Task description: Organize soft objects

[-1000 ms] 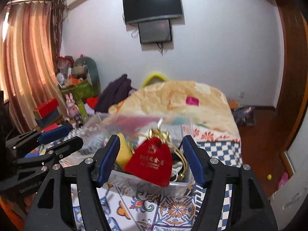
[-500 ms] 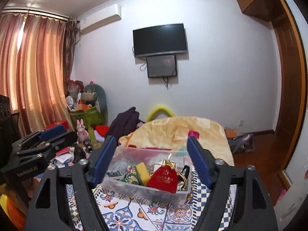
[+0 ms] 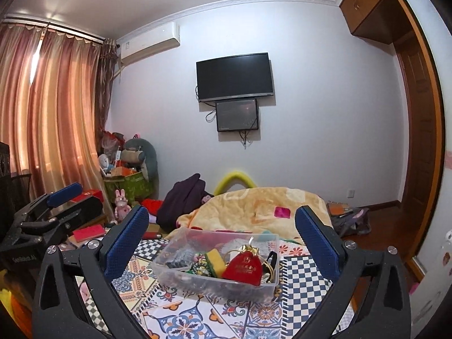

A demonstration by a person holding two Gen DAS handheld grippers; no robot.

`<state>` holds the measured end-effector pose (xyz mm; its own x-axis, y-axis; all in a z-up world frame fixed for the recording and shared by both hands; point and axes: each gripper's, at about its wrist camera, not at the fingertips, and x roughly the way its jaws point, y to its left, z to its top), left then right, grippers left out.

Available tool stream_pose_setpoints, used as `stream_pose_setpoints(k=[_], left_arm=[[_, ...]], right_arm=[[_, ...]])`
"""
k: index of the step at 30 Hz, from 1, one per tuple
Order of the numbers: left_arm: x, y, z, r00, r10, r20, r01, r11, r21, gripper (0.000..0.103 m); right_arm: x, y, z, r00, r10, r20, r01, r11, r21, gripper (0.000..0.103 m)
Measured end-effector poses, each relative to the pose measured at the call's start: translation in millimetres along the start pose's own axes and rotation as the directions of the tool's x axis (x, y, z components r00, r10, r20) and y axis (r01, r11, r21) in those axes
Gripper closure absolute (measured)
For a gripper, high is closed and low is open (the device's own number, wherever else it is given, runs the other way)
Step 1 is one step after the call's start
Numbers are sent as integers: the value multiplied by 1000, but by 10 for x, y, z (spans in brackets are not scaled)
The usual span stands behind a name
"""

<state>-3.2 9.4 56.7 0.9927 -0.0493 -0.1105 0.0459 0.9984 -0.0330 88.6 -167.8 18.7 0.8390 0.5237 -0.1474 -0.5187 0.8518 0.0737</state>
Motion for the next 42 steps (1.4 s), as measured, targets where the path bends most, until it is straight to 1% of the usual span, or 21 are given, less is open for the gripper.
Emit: stream_pose_setpoints(k=[3,13,42], left_arm=[[-26,-6,5,1000,-11,2,11,1000,-5,0],[-31,-43,9,1000,-13,-4,13,1000,3,0],[-50,-68,-16,1000,-18,-12,18,1000,22,0]], right_arm=[[-29,0,-20,1000,-1,5,1,1000,-1,0],[-93,-7,-67,1000,3,13,-3,1000,5,0],[-128,18,-37,1000,2,17,-2,1000,0,0]])
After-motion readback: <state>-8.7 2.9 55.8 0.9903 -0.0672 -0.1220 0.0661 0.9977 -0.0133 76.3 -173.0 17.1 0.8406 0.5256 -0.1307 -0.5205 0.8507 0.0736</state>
